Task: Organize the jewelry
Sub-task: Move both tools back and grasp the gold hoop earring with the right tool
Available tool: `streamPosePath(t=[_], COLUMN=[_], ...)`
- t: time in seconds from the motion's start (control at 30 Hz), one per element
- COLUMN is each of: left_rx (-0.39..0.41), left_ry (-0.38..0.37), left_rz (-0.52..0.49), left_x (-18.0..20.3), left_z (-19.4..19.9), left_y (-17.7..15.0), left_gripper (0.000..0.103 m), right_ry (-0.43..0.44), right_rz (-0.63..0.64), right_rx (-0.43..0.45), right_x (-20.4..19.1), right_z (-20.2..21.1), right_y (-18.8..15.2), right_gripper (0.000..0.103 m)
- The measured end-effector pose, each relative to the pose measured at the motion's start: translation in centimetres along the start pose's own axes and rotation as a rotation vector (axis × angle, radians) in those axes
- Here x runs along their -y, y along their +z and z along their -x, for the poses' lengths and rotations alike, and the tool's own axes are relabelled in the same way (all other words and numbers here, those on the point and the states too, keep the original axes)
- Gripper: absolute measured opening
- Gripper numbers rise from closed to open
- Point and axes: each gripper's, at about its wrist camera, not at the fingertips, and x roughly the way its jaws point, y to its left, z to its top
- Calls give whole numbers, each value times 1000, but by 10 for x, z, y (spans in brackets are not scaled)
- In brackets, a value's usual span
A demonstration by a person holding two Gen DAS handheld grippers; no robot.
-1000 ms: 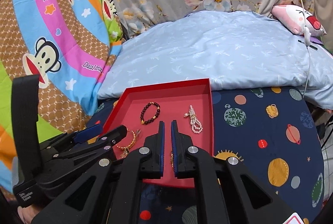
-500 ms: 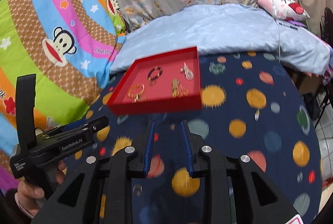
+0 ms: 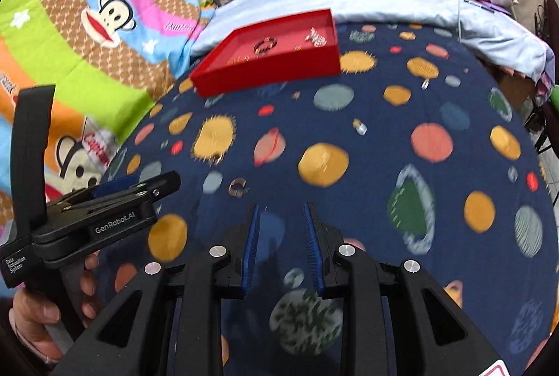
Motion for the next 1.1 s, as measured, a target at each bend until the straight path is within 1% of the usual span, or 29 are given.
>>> streamPosePath(t=[0.13,0.23,0.37,0.67,0.73,0.8,1.1], left_rx=[-27,-36,-38,-50,-53,-55,-60], left_ry=[-1,11,26,39,37,39,48], left_rz=[21,26,41,54,53,54,66], left_x=[-6,-10,-18,-27,-28,-28,-35], left_z=[-2,-4,-4,-9,-10,-11,-14], left_y=[-10,-14,-16,-14,-14,-14,-13], left_gripper=[68,68,68,68,68,68,68], right_ry=[25,49,54,45,41,35,24], right_rz=[14,18,37,60,65,73,109], right_rx=[-29,-46,-59,-63,-64,-63,-78], right_x=[-11,-19,-27,-37,-39,-41,-47], right_z=[-8,-17,-30,-53,-58,-63,-80], right_y=[-7,-6,-1,14,18,22,28], right_gripper=[27,27,27,27,28,32,32])
